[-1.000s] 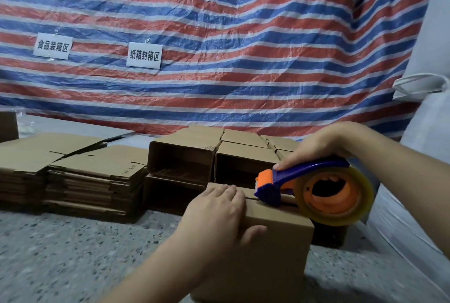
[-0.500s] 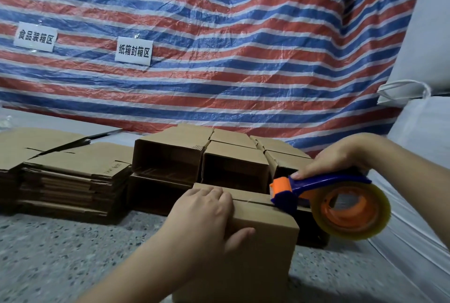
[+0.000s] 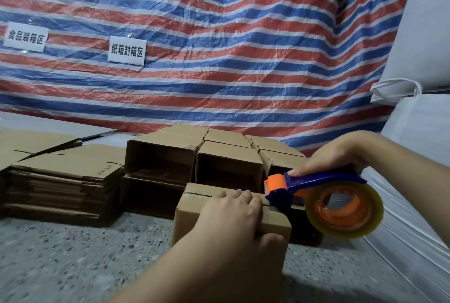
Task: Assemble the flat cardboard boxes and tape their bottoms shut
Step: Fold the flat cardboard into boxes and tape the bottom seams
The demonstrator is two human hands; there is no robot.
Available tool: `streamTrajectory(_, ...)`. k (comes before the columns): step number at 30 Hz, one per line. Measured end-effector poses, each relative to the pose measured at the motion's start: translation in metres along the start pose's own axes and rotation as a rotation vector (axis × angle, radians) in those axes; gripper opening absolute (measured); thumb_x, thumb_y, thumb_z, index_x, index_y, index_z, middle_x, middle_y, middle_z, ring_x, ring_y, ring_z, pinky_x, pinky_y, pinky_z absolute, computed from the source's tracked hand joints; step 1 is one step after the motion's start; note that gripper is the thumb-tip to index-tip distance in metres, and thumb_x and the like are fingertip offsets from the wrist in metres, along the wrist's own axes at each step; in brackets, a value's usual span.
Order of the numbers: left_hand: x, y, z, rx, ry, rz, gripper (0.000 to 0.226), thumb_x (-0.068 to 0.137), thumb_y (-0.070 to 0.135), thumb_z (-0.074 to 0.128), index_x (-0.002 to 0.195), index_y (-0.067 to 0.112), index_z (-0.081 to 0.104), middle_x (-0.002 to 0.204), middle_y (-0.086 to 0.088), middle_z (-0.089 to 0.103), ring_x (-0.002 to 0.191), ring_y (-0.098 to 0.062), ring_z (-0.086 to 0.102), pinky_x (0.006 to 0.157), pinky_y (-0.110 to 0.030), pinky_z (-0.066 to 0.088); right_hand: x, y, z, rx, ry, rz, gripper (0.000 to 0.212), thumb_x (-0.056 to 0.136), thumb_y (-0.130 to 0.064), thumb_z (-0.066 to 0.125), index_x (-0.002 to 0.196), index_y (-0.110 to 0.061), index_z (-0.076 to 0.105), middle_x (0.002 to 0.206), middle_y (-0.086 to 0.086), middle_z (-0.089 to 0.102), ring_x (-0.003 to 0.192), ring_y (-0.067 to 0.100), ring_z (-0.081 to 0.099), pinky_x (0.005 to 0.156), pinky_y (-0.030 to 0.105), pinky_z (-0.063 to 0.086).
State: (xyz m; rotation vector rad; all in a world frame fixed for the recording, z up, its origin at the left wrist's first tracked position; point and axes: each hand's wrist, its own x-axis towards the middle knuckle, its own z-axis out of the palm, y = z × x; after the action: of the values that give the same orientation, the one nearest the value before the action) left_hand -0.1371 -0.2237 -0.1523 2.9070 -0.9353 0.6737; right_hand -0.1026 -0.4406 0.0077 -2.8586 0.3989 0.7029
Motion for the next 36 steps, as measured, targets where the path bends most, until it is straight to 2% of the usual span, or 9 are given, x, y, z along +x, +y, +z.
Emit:
streamTrajectory(6,-0.002,-0.002,0.002,-0.033,0.053,0.016,0.079,0.089,0.077,0.029,0.147,0.023,0.033,0.150,-0.002,0.043,0.139,-0.021,0.037,0.115,-0.041,0.028,-0.009,0.039,-0.020,0.008,-0.008,-0.030,0.104,0.042,-0.086,0.079,0.117,-0.015,0.067,0.103,0.009,0.077,0.086,0.018,0.074,0.075,0.028,0.056)
streamTrajectory(10,0.000,-0.002,0.003,-0.026,0.031,0.035,0.075,0.090,0.076,0.028,0.151,0.033,0.020,0.154,-0.003,0.038,0.142,-0.023,0.033,0.116,-0.044,0.026,-0.007,0.029,-0.003,-0.326,0.099,0.068,0.097,0.038,-0.098,0.064,0.102,-0.026,0.070,0.089,-0.004,0.077,0.082,0.013,0.074,0.068,0.025,0.054)
streamTrajectory(13,0.000,-0.002,0.002,-0.015,0.016,0.034,0.070,0.090,0.075,0.027,0.149,0.036,0.025,0.154,-0.003,0.038,0.142,-0.023,0.033,0.116,-0.044,0.025,0.018,0.013,0.027,-0.551,0.178,0.131,0.077,0.058,-0.092,0.062,0.094,-0.024,0.069,0.092,-0.004,0.071,0.085,0.015,0.068,0.072,0.029,0.051)
streamTrajectory(15,-0.001,-0.002,0.001,-0.016,0.018,0.035,0.069,0.090,0.075,0.027,0.148,0.036,0.026,0.154,-0.002,0.038,0.142,-0.022,0.033,0.117,-0.044,0.025,0.029,0.020,0.050,-0.643,0.152,0.200,0.069,0.072,-0.081,0.063,0.104,-0.021,0.070,0.095,-0.005,0.070,0.085,0.015,0.065,0.087,0.032,0.054)
streamTrajectory(20,0.000,-0.001,0.003,-0.017,0.007,0.025,0.073,0.089,0.076,0.025,0.149,0.036,0.021,0.157,-0.003,0.032,0.145,-0.024,0.028,0.117,-0.045,0.021,0.063,0.067,0.090,-0.332,0.336,0.044,0.072,0.074,-0.086,0.052,0.112,-0.025,0.065,0.100,-0.005,0.067,0.089,0.011,0.064,0.086,0.030,0.053)
streamTrajectory(25,0.000,-0.001,0.005,-0.012,0.029,0.022,0.073,0.088,0.077,0.024,0.150,0.036,0.022,0.156,-0.003,0.035,0.144,-0.023,0.030,0.116,-0.044,0.022,0.091,0.081,0.136,-0.099,0.617,-0.034,0.066,0.072,-0.091,0.046,0.076,-0.027,0.062,0.070,-0.009,0.067,0.059,0.002,0.065,0.049,0.019,0.046)
streamTrajectory(28,0.001,-0.001,0.006,-0.009,0.037,0.022,0.074,0.088,0.078,0.023,0.149,0.036,0.023,0.157,-0.003,0.034,0.144,-0.023,0.030,0.116,-0.044,0.022,0.098,0.078,0.163,-0.089,0.699,-0.037,0.069,0.072,-0.093,0.042,0.077,-0.027,0.061,0.069,-0.008,0.065,0.060,0.004,0.063,0.053,0.024,0.052)
streamTrajectory(32,0.001,-0.003,0.009,-0.025,0.041,0.018,0.073,0.088,0.078,0.025,0.148,0.037,0.022,0.157,-0.001,0.034,0.145,-0.023,0.029,0.117,-0.045,0.021,0.105,0.068,0.203,-0.152,0.792,-0.049,0.064,0.077,-0.091,0.037,0.087,-0.030,0.055,0.079,-0.012,0.055,0.072,0.003,0.055,0.058,0.023,0.042)
streamTrajectory(36,0.002,-0.003,0.011,-0.036,0.043,0.019,0.073,0.088,0.077,0.025,0.149,0.037,0.022,0.157,-0.001,0.034,0.145,-0.024,0.030,0.117,-0.046,0.022,0.098,0.060,0.213,-0.136,0.850,-0.020,0.059,0.083,-0.087,0.033,0.080,-0.031,0.051,0.072,-0.012,0.054,0.064,-0.002,0.049,0.052,0.020,0.032)
